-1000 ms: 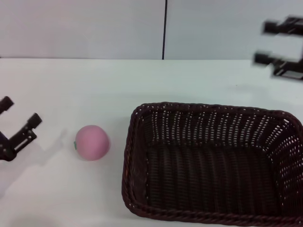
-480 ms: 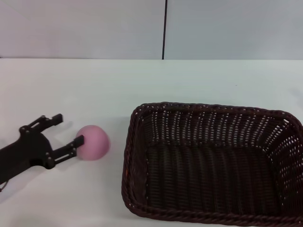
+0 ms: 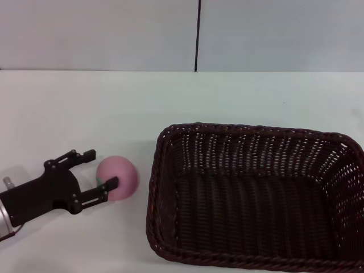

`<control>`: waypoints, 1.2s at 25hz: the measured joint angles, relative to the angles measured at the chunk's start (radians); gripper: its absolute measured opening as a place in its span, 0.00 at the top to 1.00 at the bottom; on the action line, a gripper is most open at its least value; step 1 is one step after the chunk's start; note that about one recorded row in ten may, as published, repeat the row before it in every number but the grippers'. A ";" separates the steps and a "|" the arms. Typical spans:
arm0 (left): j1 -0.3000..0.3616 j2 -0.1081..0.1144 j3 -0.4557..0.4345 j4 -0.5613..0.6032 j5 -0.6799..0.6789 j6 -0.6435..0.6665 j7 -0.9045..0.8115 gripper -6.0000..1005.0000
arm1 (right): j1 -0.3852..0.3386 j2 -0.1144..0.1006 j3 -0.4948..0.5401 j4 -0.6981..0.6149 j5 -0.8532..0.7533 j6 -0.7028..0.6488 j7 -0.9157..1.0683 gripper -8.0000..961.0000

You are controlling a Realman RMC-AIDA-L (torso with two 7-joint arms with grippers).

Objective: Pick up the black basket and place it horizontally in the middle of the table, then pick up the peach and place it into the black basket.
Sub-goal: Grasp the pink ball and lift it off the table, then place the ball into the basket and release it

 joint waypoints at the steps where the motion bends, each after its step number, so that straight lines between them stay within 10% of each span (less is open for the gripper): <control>1: -0.001 0.000 0.003 -0.003 0.000 -0.002 0.000 0.25 | 0.000 0.000 0.000 0.000 0.000 0.000 0.000 0.32; 6: -0.004 0.002 0.022 -0.016 0.000 -0.006 0.008 0.25 | 0.004 -0.002 0.006 0.015 -0.008 0.013 -0.006 0.32; 17: 0.000 0.001 0.020 -0.020 -0.010 -0.001 0.048 0.64 | -0.004 0.002 0.037 0.063 -0.001 0.025 -0.042 0.32; 30: -0.016 0.008 -0.240 0.016 -0.108 0.248 0.028 0.75 | 0.010 0.001 0.073 0.091 0.001 0.027 -0.060 0.32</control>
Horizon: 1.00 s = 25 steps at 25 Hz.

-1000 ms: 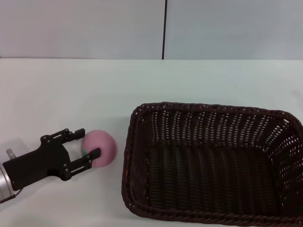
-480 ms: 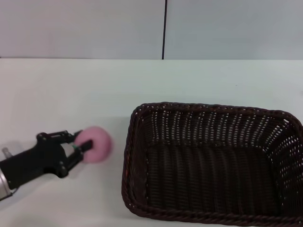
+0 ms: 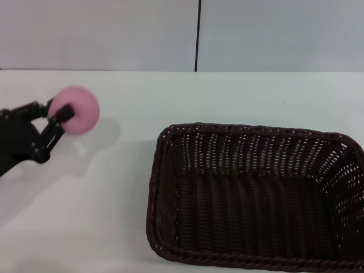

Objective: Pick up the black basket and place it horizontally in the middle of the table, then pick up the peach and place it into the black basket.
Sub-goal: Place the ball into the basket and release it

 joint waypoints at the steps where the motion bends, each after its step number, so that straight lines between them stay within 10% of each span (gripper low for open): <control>1: -0.009 -0.002 0.001 0.000 -0.006 0.024 -0.002 0.76 | 0.000 0.000 0.000 0.000 0.000 0.000 0.000 0.32; 14: -0.152 -0.018 0.301 -0.189 -0.009 0.137 0.072 0.87 | 0.007 0.001 0.089 0.068 0.003 -0.011 -0.001 0.32; 25: -0.161 -0.015 0.280 -0.450 0.000 0.031 0.337 0.79 | 0.001 0.001 0.089 0.068 0.004 -0.025 -0.011 0.32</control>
